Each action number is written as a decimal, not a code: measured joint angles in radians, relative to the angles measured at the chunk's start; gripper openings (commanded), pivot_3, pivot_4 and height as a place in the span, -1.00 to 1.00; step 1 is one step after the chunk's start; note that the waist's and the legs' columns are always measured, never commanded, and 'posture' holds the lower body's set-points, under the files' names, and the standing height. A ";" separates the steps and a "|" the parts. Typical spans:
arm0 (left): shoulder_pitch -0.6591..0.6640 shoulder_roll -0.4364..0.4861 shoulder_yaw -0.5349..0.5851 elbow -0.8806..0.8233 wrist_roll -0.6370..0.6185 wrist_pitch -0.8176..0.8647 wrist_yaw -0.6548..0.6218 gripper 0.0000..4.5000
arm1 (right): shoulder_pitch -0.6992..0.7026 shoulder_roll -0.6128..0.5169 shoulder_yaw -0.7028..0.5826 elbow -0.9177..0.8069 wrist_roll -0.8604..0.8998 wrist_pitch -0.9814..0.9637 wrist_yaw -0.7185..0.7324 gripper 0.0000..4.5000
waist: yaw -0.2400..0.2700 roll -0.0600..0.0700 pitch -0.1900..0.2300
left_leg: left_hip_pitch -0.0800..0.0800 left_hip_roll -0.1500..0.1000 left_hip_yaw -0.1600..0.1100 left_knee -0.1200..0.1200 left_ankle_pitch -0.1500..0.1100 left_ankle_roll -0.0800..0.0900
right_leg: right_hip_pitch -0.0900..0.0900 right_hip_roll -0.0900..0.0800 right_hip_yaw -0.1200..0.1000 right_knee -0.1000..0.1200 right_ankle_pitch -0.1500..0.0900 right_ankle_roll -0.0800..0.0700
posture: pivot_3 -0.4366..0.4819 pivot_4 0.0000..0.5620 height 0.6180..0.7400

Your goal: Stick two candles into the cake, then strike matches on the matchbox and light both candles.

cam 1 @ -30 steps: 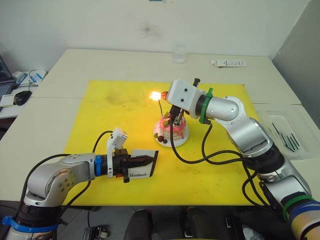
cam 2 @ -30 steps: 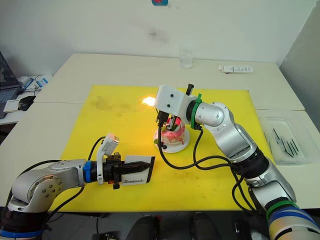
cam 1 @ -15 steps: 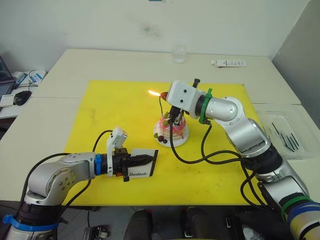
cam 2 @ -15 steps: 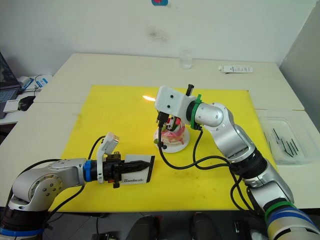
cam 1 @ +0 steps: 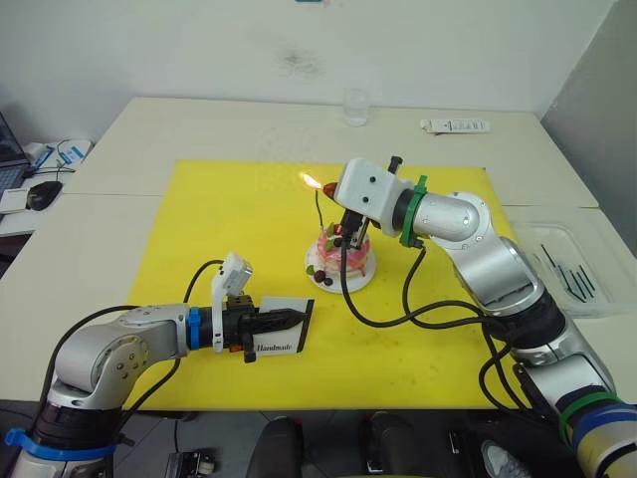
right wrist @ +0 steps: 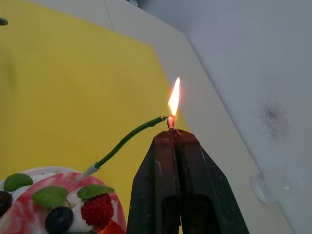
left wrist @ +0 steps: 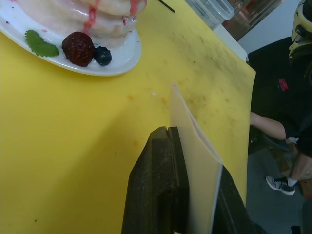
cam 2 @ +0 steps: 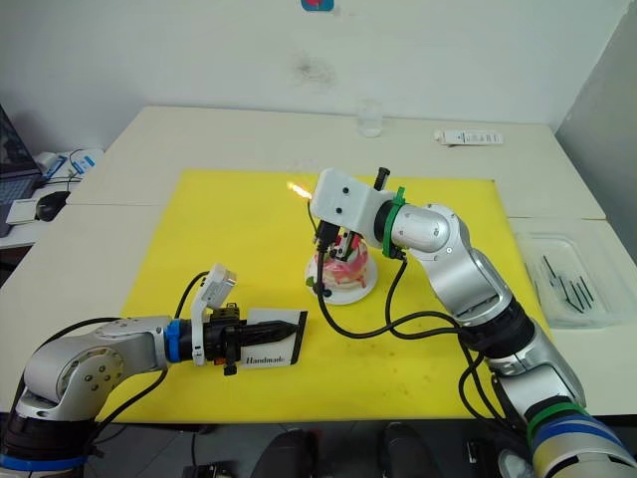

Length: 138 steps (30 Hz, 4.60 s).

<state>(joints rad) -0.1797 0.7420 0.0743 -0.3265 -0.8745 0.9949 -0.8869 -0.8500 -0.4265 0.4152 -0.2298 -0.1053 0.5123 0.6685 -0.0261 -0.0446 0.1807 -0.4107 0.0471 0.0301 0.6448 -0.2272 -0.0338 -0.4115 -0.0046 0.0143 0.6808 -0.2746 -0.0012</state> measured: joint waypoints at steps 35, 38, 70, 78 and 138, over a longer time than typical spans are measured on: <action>-0.028 0.000 -0.009 0.032 0.031 -0.003 -0.042 -1.00 | 0.053 -0.140 -0.440 -0.419 0.450 0.609 0.099 -0.99 | 0.002 0.000 0.000 | 0.000 -0.001 0.000 0.000 0.000 0.000 | 0.000 -0.001 0.000 0.000 0.000 0.000 | -0.05 -0.47 1.00; -0.034 0.001 -0.010 0.031 0.029 0.003 -0.045 -1.00 | 0.059 -0.217 -0.563 -0.446 0.464 0.701 0.051 -0.99 | 0.000 0.000 0.000 | 0.000 -0.001 0.000 0.000 0.000 0.000 | 0.000 -0.001 0.000 0.000 0.000 0.000 | -0.05 -0.47 1.00; -0.018 -0.060 -0.027 -0.053 -0.036 0.049 0.012 -1.00 | 0.626 -0.402 -0.857 0.160 0.246 0.171 -0.146 0.99 | -0.003 0.005 -0.003 | 0.008 -0.001 0.003 -0.001 0.000 0.000 | 0.007 0.005 0.004 0.000 -0.003 0.005 | -0.05 -0.47 1.00; -0.009 -0.055 -0.018 -0.054 -0.043 0.046 0.012 -1.00 | 0.718 -0.434 -0.902 -0.109 0.440 0.120 0.068 0.99 | -0.003 0.007 -0.003 | 0.008 0.000 0.001 -0.001 0.000 0.000 | 0.007 0.005 0.003 0.000 -0.003 0.006 | -0.05 -0.47 1.00; -0.023 -0.020 0.007 -0.056 -0.055 0.047 0.023 -1.00 | 0.776 -0.170 -0.458 -0.225 0.457 0.119 0.020 -0.98 | -0.003 0.006 -0.003 | 0.009 0.001 0.002 -0.001 0.000 0.000 | 0.007 0.003 0.003 0.000 -0.002 0.006 | -0.05 -0.47 1.00</action>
<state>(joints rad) -0.2023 0.7220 0.0809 -0.3829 -0.9298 1.0423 -0.8635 -0.0741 -0.5962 -0.0425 -0.4548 0.3518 0.6309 0.6888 -0.0293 -0.0381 0.1773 -0.4018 0.0484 0.0320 0.6434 -0.2272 -0.0335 -0.4047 -0.0013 0.0177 0.6811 -0.2767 0.0050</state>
